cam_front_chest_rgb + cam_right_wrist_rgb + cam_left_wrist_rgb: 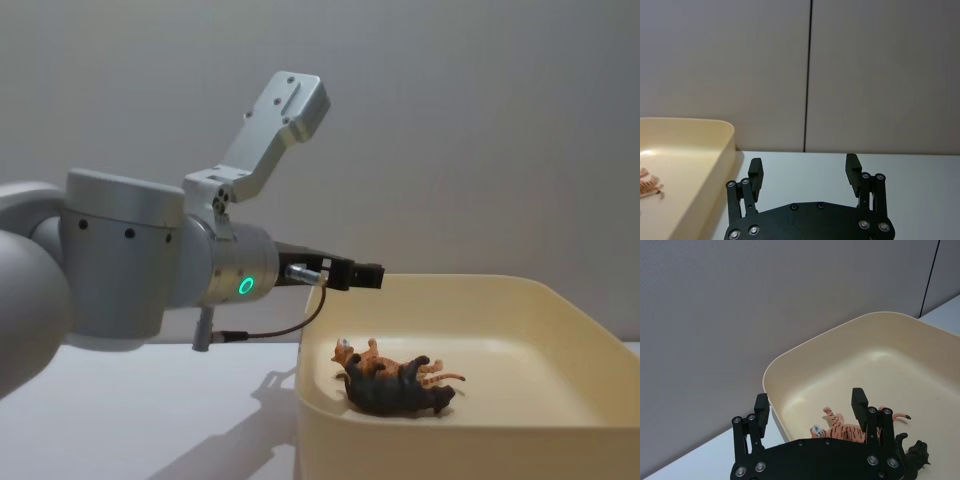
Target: Pick up the toy alternately with two hands and place it into the central storage box.
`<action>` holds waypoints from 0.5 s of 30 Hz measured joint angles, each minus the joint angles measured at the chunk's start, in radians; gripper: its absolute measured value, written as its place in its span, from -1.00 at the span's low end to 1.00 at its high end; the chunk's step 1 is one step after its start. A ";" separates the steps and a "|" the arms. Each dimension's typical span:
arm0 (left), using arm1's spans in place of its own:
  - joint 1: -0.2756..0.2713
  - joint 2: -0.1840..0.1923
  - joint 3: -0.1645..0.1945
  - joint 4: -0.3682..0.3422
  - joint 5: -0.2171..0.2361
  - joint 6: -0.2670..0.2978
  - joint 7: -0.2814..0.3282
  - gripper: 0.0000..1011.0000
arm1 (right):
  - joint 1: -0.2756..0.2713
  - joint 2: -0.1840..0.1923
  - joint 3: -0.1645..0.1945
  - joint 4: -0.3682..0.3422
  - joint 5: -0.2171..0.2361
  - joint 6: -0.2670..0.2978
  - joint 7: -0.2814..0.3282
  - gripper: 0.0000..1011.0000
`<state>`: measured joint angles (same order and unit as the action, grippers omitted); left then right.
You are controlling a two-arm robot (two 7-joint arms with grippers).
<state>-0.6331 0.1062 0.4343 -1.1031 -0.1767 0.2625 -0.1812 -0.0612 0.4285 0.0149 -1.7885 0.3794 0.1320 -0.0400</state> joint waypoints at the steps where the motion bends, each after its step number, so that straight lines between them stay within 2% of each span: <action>1: 0.000 0.000 0.000 0.000 0.000 0.000 0.000 0.98 | -0.011 0.007 0.008 0.002 -0.002 -0.002 -0.002 0.98; 7: 0.000 0.000 0.000 0.000 0.000 0.000 0.000 0.98 | -0.049 0.027 0.032 0.011 -0.007 -0.003 -0.004 0.98; 15: 0.000 0.000 0.000 0.000 0.000 0.000 0.000 0.98 | -0.075 0.036 0.044 0.035 -0.017 0.000 0.003 0.98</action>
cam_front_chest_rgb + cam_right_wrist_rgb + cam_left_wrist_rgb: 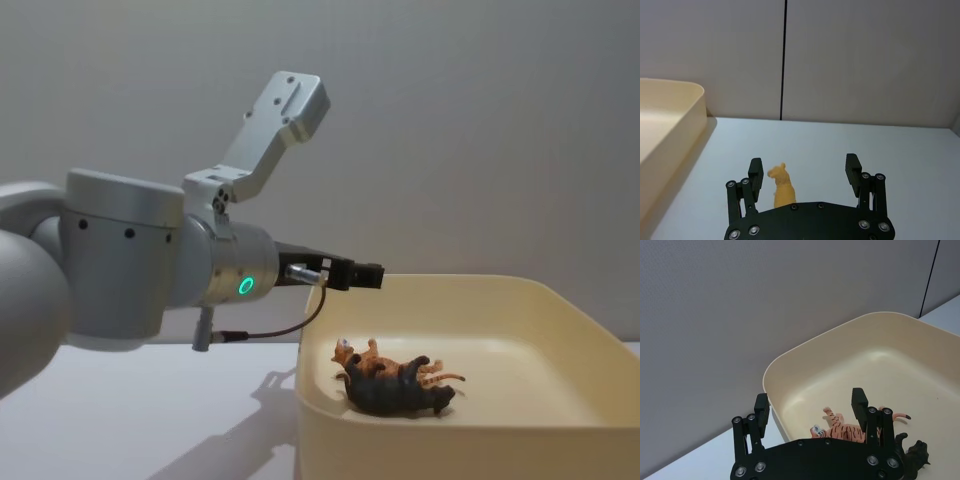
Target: Pick up the toy alternately with two hands and place it into the central storage box.
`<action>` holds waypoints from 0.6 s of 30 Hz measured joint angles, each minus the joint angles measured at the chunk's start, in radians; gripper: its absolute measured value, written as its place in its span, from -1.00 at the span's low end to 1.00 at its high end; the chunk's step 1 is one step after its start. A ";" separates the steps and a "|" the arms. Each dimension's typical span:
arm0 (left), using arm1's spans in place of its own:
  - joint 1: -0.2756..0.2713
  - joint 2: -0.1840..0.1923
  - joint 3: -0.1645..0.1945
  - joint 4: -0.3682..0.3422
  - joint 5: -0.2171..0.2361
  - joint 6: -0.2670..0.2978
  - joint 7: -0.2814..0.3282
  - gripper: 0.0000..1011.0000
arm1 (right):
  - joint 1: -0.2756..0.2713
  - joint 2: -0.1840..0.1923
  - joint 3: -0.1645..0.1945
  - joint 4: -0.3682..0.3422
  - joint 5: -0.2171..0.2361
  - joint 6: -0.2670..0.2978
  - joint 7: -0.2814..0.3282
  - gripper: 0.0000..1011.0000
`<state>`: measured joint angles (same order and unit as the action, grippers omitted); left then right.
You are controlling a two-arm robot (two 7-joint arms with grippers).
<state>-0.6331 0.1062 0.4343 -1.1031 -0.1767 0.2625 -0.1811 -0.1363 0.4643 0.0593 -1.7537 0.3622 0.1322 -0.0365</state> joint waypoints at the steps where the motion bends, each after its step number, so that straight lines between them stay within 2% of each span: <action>1: 0.000 0.000 0.000 0.000 0.000 0.000 0.000 0.98 | -0.001 0.000 0.000 0.005 -0.002 0.001 0.002 0.98; 10: 0.000 0.000 0.000 0.000 0.000 0.000 0.000 0.98 | 0.014 -0.013 -0.013 0.062 -0.023 0.009 0.022 0.98; 18: 0.000 0.000 0.000 0.000 0.000 0.000 0.000 0.98 | 0.050 -0.036 -0.038 0.122 -0.049 0.016 0.034 0.98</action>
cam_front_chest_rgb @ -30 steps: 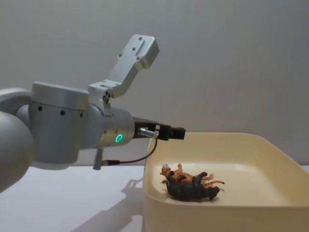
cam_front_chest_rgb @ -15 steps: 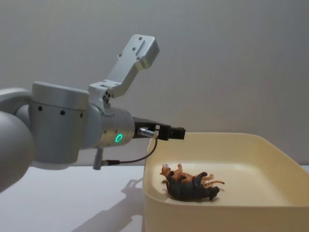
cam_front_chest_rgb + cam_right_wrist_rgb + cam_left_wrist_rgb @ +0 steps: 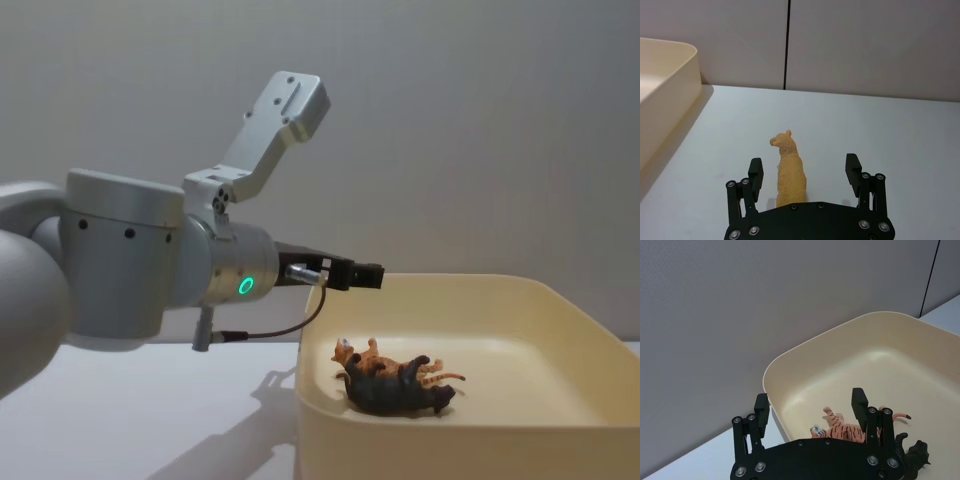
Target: Pick up the toy alternately with two hands and place it into the central storage box.
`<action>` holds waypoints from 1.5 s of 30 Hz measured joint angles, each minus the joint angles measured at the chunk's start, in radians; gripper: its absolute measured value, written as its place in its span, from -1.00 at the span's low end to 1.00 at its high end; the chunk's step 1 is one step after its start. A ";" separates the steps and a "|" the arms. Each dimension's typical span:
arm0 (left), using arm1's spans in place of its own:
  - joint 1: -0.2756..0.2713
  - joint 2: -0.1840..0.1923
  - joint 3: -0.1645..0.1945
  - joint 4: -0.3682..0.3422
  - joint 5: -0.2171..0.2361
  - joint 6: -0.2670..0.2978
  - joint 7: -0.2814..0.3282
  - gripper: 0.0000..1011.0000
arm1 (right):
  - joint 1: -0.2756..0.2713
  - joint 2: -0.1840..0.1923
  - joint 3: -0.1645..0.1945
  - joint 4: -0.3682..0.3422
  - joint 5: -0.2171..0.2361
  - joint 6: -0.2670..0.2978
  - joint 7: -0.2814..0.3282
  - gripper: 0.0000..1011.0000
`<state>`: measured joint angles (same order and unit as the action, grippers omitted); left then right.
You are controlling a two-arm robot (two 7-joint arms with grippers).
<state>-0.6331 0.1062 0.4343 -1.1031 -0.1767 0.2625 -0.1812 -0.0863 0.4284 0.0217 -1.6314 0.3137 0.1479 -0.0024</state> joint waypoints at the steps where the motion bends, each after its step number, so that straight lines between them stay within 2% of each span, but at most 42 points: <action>1: 0.000 0.000 0.000 0.000 0.000 0.000 0.000 0.98 | 0.004 -0.003 -0.003 0.007 -0.003 0.001 0.001 0.98; 10: 0.000 0.000 0.000 0.000 0.000 0.000 0.000 0.98 | 0.036 -0.029 -0.026 0.061 -0.026 0.008 -0.001 0.98; 14: 0.000 0.000 0.000 0.000 0.000 0.000 0.000 0.98 | 0.045 -0.037 -0.033 0.077 -0.035 0.010 -0.003 0.90; 24: 0.000 0.000 0.000 0.000 0.000 0.000 0.000 0.98 | 0.058 -0.048 -0.043 0.099 -0.044 0.013 -0.006 0.36; 25: 0.000 0.000 0.000 0.000 0.000 0.000 0.000 0.98 | 0.059 -0.049 -0.043 0.100 -0.045 0.013 -0.006 0.24; 29: 0.000 0.000 0.000 0.000 0.000 0.000 0.000 0.98 | 0.061 -0.051 -0.045 0.104 -0.047 0.013 -0.007 0.06; 34: 0.000 0.000 0.000 0.000 0.000 0.000 0.000 0.98 | 0.062 -0.052 -0.045 0.106 -0.048 0.013 -0.006 -0.29; 45: 0.000 0.000 0.000 0.000 0.000 0.000 0.000 0.98 | 0.070 -0.062 -0.048 0.080 -0.032 -0.034 0.012 -0.32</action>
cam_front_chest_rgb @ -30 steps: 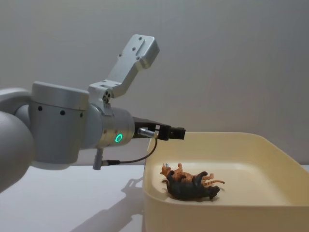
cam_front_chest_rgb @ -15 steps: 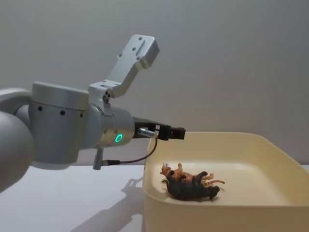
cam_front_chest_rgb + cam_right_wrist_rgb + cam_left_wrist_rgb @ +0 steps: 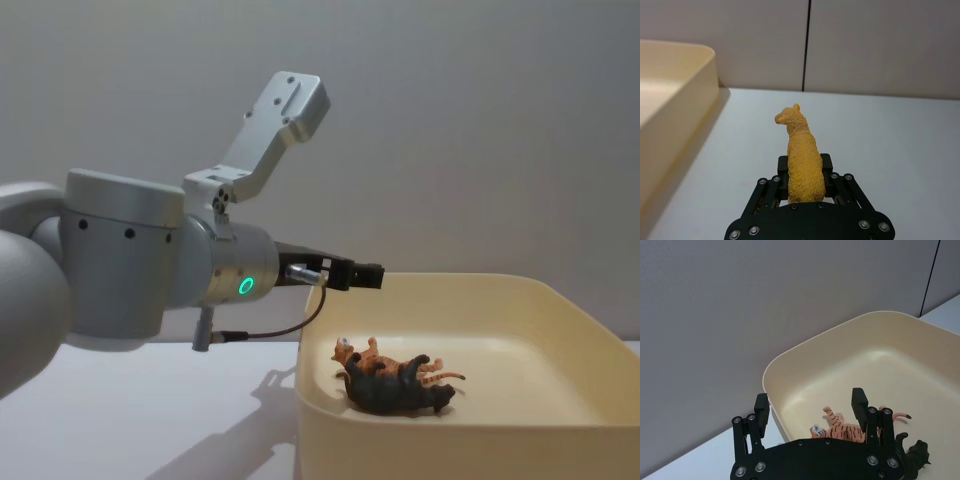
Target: Pick up the toy alternately with two hands and place it into the central storage box.
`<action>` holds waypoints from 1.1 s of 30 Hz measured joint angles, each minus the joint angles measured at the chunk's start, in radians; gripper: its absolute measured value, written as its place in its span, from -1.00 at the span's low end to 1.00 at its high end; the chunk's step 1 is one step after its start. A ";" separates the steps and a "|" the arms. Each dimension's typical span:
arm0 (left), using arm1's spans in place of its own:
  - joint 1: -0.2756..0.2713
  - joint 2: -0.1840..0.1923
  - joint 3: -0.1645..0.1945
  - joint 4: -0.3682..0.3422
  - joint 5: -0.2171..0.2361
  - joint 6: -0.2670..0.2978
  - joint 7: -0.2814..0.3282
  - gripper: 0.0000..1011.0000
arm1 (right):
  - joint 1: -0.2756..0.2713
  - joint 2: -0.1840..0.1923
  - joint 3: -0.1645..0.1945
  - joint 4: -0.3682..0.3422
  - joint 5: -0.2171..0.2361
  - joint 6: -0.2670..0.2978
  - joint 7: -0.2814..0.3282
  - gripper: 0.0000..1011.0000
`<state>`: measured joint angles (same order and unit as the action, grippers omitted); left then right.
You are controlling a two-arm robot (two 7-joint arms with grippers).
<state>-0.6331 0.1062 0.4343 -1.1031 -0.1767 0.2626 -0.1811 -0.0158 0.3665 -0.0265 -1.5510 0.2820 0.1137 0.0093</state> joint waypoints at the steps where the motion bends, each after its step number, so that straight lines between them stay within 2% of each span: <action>1: 0.000 0.000 0.000 0.000 0.000 0.000 0.000 0.98 | 0.002 -0.001 0.000 -0.003 0.002 -0.003 0.002 -0.32; 11: 0.000 0.000 0.000 0.000 0.000 0.000 0.000 0.98 | 0.056 -0.035 -0.021 -0.065 0.040 -0.011 0.039 -0.32; 16: 0.000 0.000 0.000 0.000 0.000 0.000 0.000 0.98 | 0.098 -0.063 -0.041 -0.085 0.056 0.010 0.062 -0.32; 18: 0.000 0.000 0.000 0.000 0.000 0.000 0.000 0.98 | 0.131 -0.086 -0.058 -0.089 0.060 0.032 0.078 -0.32; 27: 0.000 0.000 0.000 0.000 0.000 0.000 0.000 0.98 | 0.213 -0.140 -0.099 -0.066 0.043 0.083 0.114 -0.32; 29: 0.000 0.000 0.000 0.000 0.000 0.000 0.000 0.98 | 0.231 -0.151 -0.109 -0.056 0.033 0.094 0.122 -0.27; 33: 0.000 0.000 0.000 0.000 0.000 0.000 0.000 0.98 | 0.253 -0.166 -0.121 -0.043 0.022 0.109 0.132 -0.03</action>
<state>-0.6331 0.1062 0.4343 -1.1031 -0.1767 0.2626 -0.1811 0.2375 0.2003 -0.1475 -1.5939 0.3036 0.2227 0.1413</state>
